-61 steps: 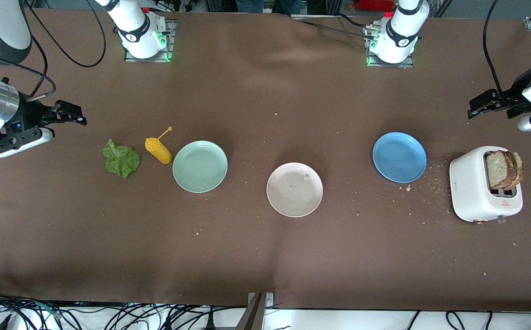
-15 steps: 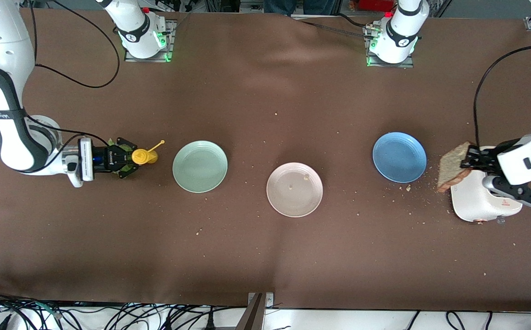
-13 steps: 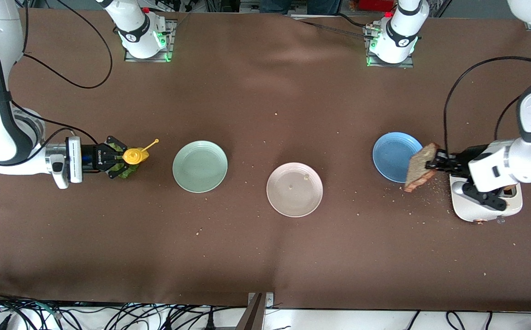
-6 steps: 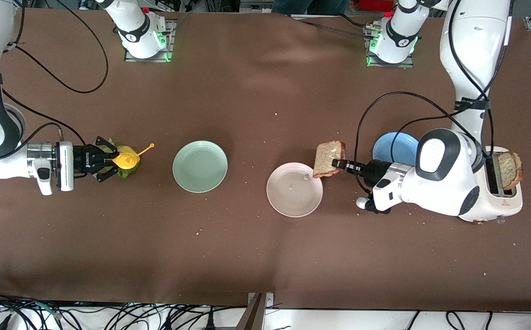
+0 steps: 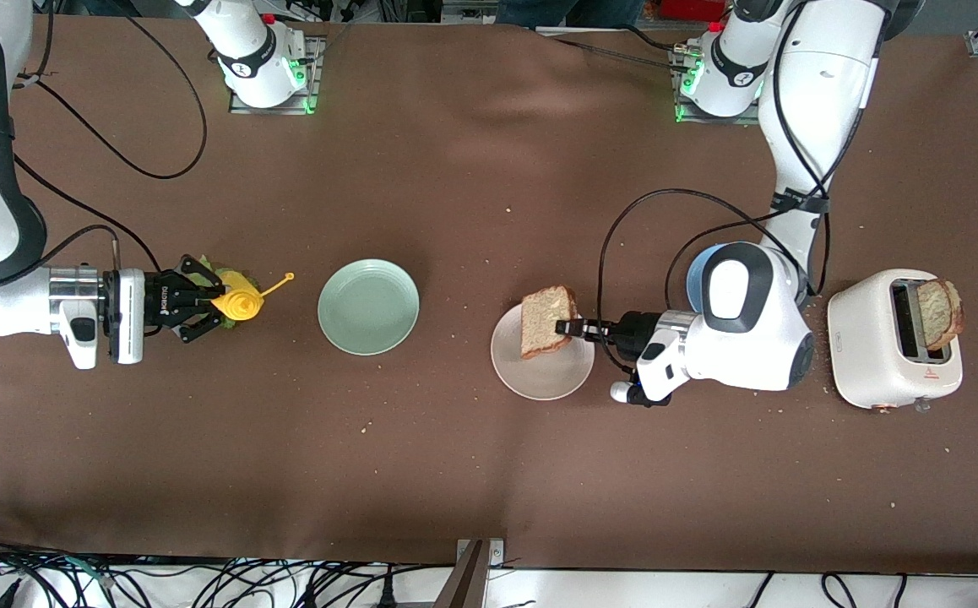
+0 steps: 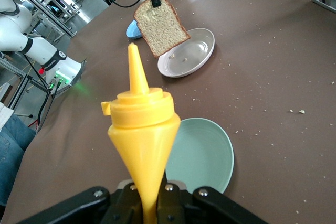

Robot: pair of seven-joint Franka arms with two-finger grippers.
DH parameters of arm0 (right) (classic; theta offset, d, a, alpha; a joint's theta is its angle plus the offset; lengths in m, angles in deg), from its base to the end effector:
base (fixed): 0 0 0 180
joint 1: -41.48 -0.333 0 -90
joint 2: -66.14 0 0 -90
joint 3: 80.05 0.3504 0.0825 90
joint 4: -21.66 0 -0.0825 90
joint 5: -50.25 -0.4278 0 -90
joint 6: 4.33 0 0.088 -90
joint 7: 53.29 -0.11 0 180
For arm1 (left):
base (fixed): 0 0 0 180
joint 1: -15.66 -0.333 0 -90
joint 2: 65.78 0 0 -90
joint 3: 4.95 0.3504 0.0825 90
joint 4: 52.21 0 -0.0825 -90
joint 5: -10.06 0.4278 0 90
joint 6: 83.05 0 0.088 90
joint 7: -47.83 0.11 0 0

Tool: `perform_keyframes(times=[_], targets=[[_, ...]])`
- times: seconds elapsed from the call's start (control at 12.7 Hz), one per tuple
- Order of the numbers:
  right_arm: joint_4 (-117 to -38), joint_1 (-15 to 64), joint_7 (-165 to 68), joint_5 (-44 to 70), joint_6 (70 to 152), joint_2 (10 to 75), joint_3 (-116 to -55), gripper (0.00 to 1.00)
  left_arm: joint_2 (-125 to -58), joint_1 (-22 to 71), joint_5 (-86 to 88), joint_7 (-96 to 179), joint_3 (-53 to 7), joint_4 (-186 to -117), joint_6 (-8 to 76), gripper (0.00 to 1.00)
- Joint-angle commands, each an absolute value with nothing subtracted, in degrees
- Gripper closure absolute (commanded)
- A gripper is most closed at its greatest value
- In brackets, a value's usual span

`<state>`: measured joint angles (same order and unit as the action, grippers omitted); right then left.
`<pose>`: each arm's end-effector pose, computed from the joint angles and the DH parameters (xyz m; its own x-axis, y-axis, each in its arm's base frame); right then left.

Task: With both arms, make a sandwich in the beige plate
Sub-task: 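Carry the bread slice with the left gripper onto the beige plate, then open the left gripper on the toast and withdraw it toward the toaster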

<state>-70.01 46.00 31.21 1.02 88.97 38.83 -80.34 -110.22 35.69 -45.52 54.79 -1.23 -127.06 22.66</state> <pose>0.7017 0.0210 0.3657 0.5030 0.6075 0.6148 0.8404 -0.1778 -0.5120 0.7390 -0.3001 0.2894 0.9623 -0.1289 -0.2396 0.0901 -0.6798 0.7279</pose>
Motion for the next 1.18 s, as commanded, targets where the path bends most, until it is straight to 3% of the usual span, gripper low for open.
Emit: perform_keyframes(times=[0.0, 0.63, 0.71, 0.79, 0.86, 0.94, 1.1], targets=[[-69.04, 45.44, 28.98, 2.26, 89.01, 39.25, -80.32, 1.00, -112.01, 38.06, -49.26, 53.90, -0.47, -126.03, 26.54, 1.00], [-66.67, 44.38, 25.90, 4.46, 88.93, 39.25, -80.32, 1.00, -113.77, 39.56, -49.27, 54.25, -0.47, -126.39, 30.51, 1.00], [-66.67, 44.38, 25.90, 4.72, 89.01, 39.25, -80.32, 1.00, -114.03, 39.48, -49.10, 54.25, -0.47, -126.39, 30.51, 0.93], [-66.67, 44.20, 25.90, 4.73, 89.01, 39.25, -80.32, 1.00, -114.47, 39.48, -48.75, 54.86, -0.47, -126.39, 30.51, 0.52], [-66.67, 43.94, 25.90, 4.73, 89.01, 39.25, -80.32, 1.00, -114.82, 39.39, -48.74, 56.86, -0.38, -126.47, 30.51, 0.21], [-66.67, 43.94, 25.90, 4.73, 89.01, 39.25, -80.32, 1.00, -115.09, 39.30, -48.74, 58.01, -0.30, -126.91, 30.51, 0.01], [-66.67, 43.94, 25.90, 4.73, 89.01, 39.25, -80.32, 1.00, -115.18, 38.86, -48.74, 58.20, 0.32, -127.26, 30.60, 0.00]])
